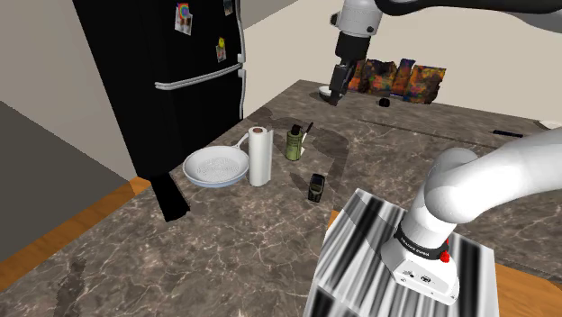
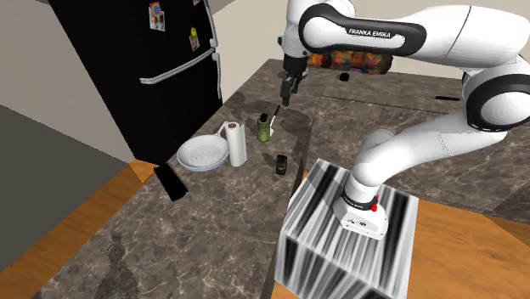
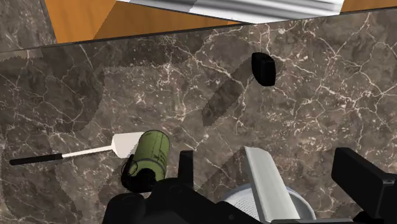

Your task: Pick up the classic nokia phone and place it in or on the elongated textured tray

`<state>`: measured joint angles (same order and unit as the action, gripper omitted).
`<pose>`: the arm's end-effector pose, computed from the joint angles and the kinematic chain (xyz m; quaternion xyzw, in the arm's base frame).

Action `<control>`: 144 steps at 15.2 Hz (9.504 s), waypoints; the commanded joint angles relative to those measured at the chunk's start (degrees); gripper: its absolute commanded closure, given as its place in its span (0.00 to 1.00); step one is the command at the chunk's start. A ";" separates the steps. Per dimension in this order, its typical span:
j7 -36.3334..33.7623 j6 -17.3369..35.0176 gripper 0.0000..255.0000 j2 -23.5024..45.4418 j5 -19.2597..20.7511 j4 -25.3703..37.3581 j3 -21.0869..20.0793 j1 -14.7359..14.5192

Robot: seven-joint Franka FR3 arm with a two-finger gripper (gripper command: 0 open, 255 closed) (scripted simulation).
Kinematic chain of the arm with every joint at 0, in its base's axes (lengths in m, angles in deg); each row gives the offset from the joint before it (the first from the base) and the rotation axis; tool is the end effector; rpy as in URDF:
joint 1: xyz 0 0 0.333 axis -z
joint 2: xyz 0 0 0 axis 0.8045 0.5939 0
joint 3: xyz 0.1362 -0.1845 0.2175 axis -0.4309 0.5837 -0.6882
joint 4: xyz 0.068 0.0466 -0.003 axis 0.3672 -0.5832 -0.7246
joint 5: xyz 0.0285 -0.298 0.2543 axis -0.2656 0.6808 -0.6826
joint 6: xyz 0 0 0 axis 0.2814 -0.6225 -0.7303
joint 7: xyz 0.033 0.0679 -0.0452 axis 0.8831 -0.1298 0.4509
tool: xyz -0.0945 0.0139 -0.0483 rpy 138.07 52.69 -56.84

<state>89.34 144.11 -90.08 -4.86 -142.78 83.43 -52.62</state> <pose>0.3200 0.0209 0.6138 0.9954 0.0807 0.0418 0.0289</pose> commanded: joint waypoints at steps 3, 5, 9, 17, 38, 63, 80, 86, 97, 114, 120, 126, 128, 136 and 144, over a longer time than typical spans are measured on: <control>-0.20 3.23 0.00 -1.40 -0.59 -4.61 -0.35 -0.50; -0.40 6.51 0.00 -2.58 -1.22 -9.03 -0.75 -1.03; -0.81 13.30 0.00 -4.14 -2.60 -17.32 -1.69 -2.23; -1.76 28.90 0.00 -2.97 -6.02 -31.59 -4.24 -5.40; -1.91 40.53 1.00 3.19 -7.23 -37.04 -5.44 -6.10; -1.84 21.88 1.00 -4.50 -5.79 -26.06 -3.85 -5.55; -12.60 24.49 1.00 22.50 -5.39 -1.29 -13.44 -5.38; -18.98 23.62 1.00 35.96 -1.18 12.60 -17.47 -5.16; -29.59 14.15 1.00 63.22 10.60 46.65 -20.39 -11.15; -32.19 9.85 1.00 83.61 16.79 70.53 -18.35 -19.15; -32.84 14.36 1.00 83.70 17.07 65.96 -18.22 -18.48; -33.01 15.49 1.00 83.84 17.17 64.93 -18.17 -18.35; -33.01 15.49 1.00 83.84 17.17 64.93 -18.16 -18.35; -32.83 13.91 0.00 83.37 16.98 66.09 -18.30 -18.49; -32.31 9.14 0.00 82.56 16.57 70.18 -18.55 -19.09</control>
<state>57.02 153.32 -7.54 11.71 -72.67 64.87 -71.70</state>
